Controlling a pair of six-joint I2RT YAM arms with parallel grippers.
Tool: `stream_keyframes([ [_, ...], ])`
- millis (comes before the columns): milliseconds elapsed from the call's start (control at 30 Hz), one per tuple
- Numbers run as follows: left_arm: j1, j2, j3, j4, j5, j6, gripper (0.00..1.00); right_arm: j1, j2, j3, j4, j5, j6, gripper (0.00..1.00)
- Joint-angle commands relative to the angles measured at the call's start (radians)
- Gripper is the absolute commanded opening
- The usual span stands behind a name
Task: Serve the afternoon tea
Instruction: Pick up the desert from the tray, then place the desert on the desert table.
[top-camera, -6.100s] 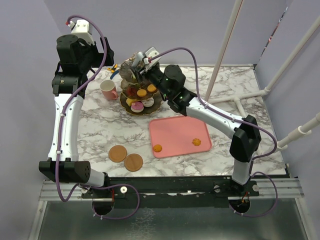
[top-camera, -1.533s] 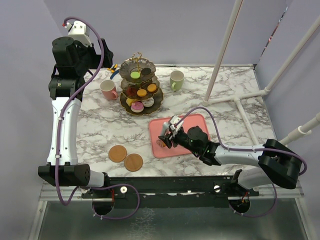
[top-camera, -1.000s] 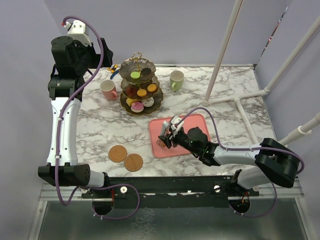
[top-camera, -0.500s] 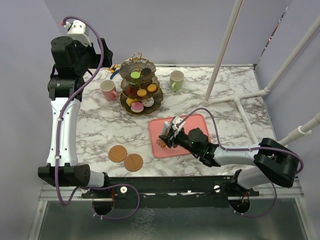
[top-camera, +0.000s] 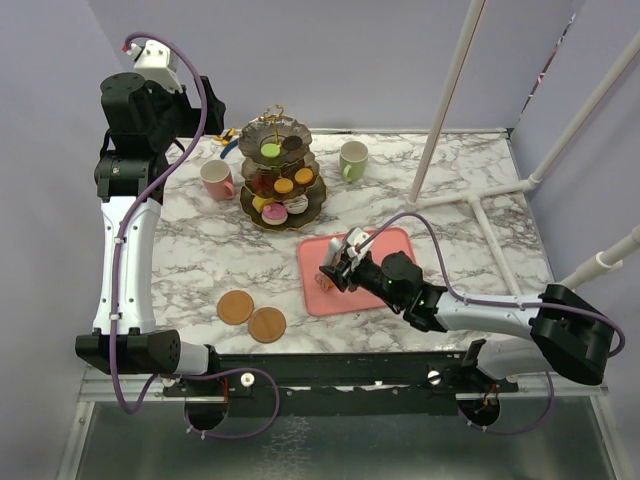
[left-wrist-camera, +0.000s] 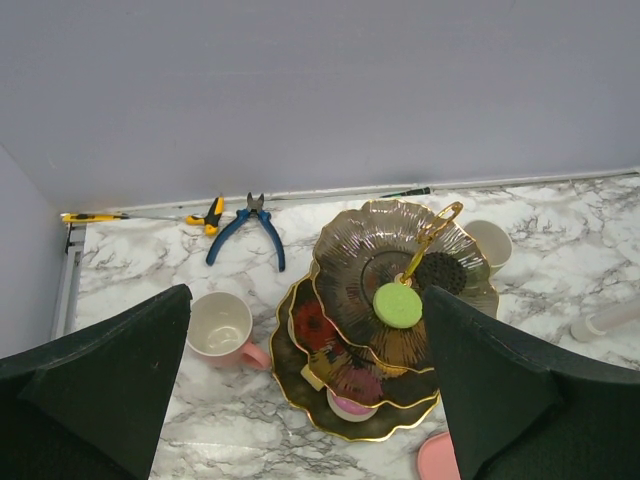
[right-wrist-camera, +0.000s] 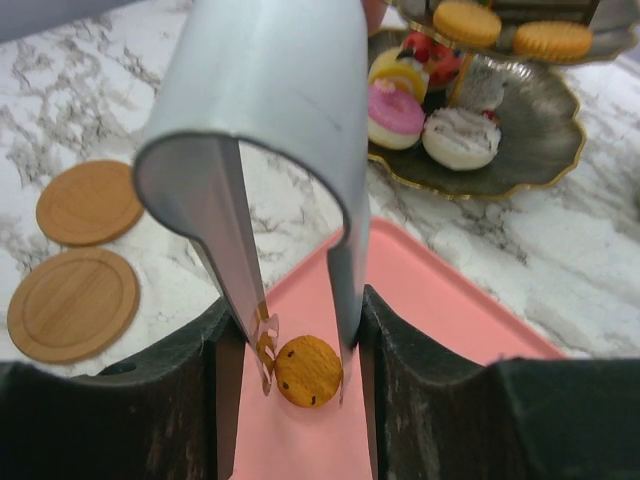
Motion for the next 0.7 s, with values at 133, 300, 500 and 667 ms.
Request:
stream_keyframes([
  [133,0.005,-0.014,0.022,-0.009,0.005,0.007,0.99,0.005,-0.06,0.163,-0.03,-0.014,-0.062,0.06],
  [300,0.006,-0.002,0.023,-0.009,-0.009,0.002,0.99,0.004,0.006,0.368,-0.064,-0.042,-0.15,0.06],
  [500,0.006,0.009,0.013,-0.009,-0.036,0.002,0.99,-0.036,0.187,0.713,-0.132,-0.146,-0.201,0.05],
  [667,0.009,0.015,0.007,-0.009,-0.053,0.009,0.99,-0.078,0.364,1.023,-0.177,-0.21,-0.219,0.05],
])
